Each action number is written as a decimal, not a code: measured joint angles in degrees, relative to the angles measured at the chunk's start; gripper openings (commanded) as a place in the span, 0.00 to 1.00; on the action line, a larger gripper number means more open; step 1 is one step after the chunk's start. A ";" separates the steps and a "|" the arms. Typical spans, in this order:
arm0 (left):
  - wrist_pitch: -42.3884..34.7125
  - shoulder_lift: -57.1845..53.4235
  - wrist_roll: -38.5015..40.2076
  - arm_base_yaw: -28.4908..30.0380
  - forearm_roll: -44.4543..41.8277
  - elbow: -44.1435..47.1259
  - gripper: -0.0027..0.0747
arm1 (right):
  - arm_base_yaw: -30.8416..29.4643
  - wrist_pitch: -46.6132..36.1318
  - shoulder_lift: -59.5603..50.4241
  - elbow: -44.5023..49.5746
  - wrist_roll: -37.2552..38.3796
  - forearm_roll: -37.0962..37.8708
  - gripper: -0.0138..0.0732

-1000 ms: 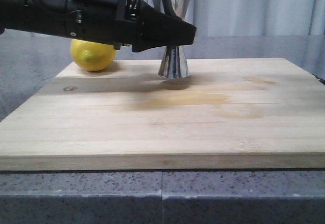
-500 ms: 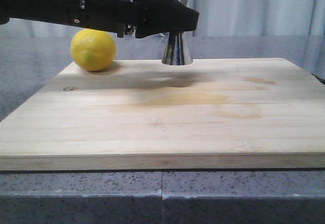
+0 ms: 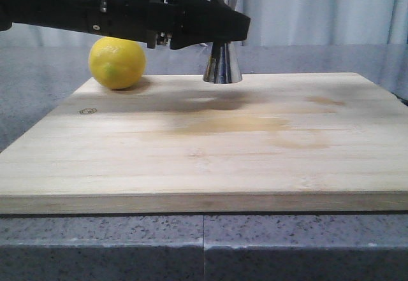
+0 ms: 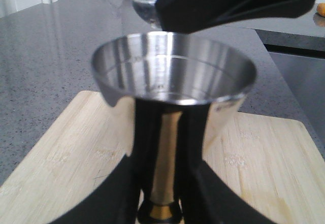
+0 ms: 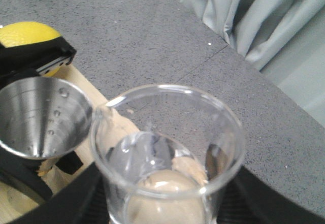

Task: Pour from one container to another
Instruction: 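Move the beaker above the jigger's upper cup with the right gripper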

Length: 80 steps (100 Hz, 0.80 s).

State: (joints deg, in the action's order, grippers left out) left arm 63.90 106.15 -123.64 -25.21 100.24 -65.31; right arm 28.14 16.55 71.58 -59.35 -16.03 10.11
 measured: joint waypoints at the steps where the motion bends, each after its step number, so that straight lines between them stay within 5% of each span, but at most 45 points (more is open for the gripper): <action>1: 0.00 0.00 0.00 0.00 0.00 0.00 0.21 | 0.13 -0.01 0.00 0.01 0.00 0.29 0.48; 80: -0.10 0.00 0.08 0.00 -0.10 0.00 0.21 | 3.66 5.66 4.50 -5.07 -3.81 8.93 0.48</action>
State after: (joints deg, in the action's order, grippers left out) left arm 63.80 106.15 -123.56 -25.21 100.14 -65.31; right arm 31.79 22.21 76.08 -64.42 -19.84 19.04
